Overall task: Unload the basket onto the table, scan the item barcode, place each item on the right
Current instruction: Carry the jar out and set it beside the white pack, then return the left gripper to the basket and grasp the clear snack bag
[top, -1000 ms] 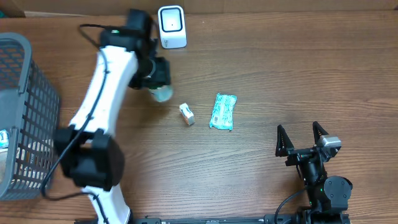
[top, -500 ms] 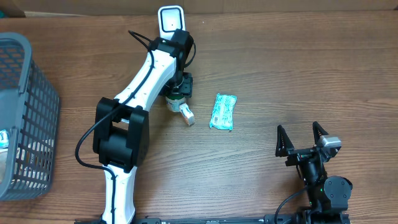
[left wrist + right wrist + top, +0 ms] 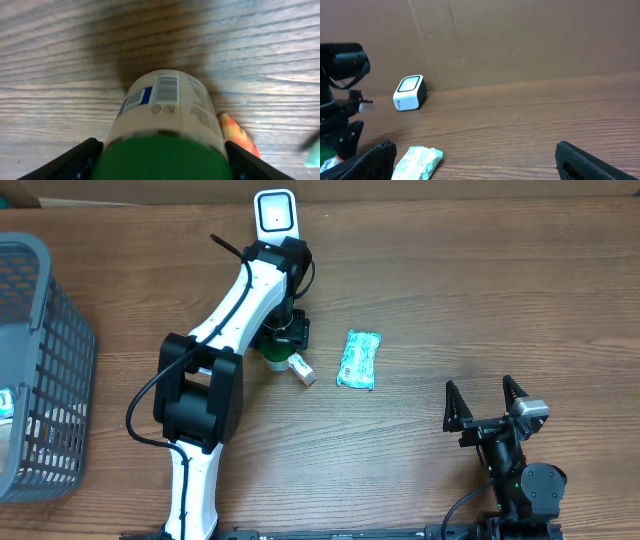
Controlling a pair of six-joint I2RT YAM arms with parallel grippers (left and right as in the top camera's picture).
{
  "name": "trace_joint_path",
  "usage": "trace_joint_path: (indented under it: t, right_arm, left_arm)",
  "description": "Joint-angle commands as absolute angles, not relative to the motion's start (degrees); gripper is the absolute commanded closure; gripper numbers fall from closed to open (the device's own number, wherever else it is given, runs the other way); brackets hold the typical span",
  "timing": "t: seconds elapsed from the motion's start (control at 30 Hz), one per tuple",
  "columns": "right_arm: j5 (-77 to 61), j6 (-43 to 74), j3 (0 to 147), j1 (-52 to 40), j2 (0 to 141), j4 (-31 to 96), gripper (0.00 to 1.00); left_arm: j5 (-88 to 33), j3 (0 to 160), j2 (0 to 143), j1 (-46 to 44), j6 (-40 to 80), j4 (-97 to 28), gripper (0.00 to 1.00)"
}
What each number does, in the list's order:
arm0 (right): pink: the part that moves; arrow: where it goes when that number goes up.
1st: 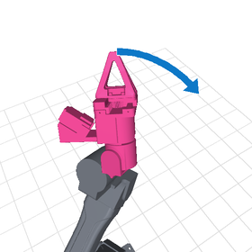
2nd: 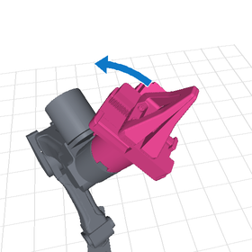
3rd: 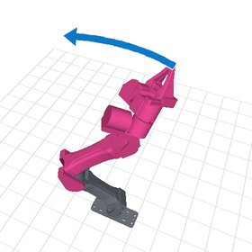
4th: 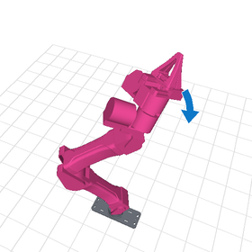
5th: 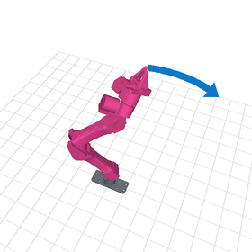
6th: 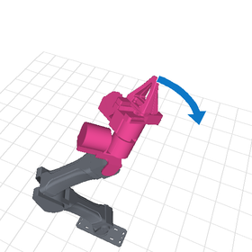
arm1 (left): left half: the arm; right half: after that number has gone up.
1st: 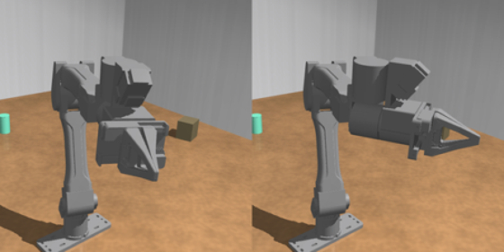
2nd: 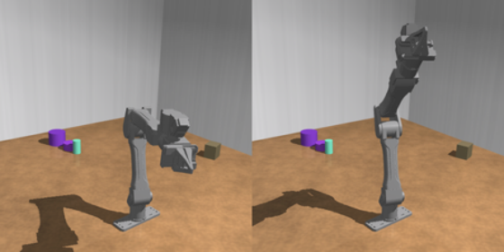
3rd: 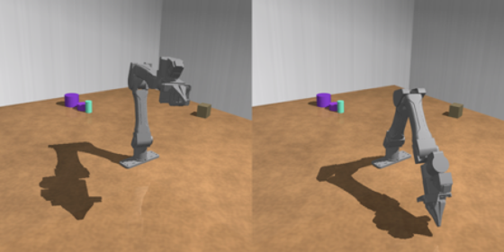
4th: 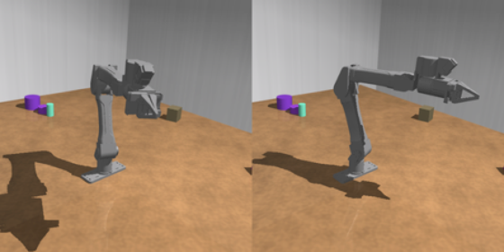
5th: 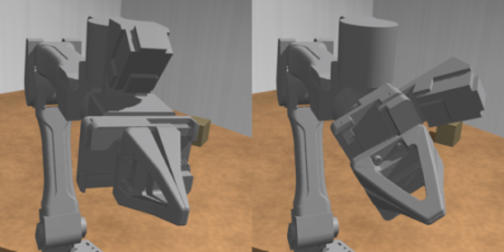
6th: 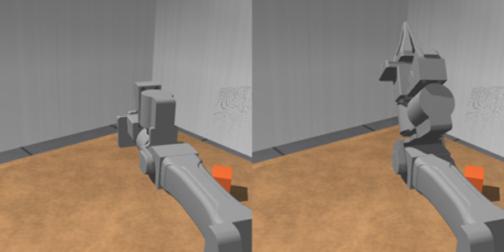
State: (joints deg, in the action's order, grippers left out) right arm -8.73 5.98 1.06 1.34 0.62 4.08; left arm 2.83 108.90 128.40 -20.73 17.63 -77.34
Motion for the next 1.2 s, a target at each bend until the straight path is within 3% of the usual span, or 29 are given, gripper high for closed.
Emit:
trace_joint_path:
  t: [0.0,0.23,0.5,0.7,0.87,1.17]
  right_arm:
    - [-8.4,6.0,0.4,1.0,0.2,3.8,0.00]
    - [-8.4,6.0,0.4,1.0,0.2,3.8,0.00]
    - [-8.4,6.0,0.4,1.0,0.2,3.8,0.00]
    - [-8.4,6.0,0.4,1.0,0.2,3.8,0.00]
    - [-8.4,6.0,0.4,1.0,0.2,3.8,0.00]
    - [-8.4,6.0,0.4,1.0,0.2,3.8,0.00]
  left_arm:
    - [3.2,118.1,124.9,-20.1,16.7,-79.6,0.21]
    - [3.8,130.0,109.8,-17.1,18.3,-84.9,0.16]
    - [6.4,130.0,92.4,7.0,25.9,-91.4,0.11]
    - [6.4,129.5,90.6,28.9,28.7,-93.2,0.00]
    - [2.1,127.9,92.6,43.1,31.0,-92.1,0.00]
    - [4.9,115.5,96.7,50.0,30.9,-87.0,0.01]
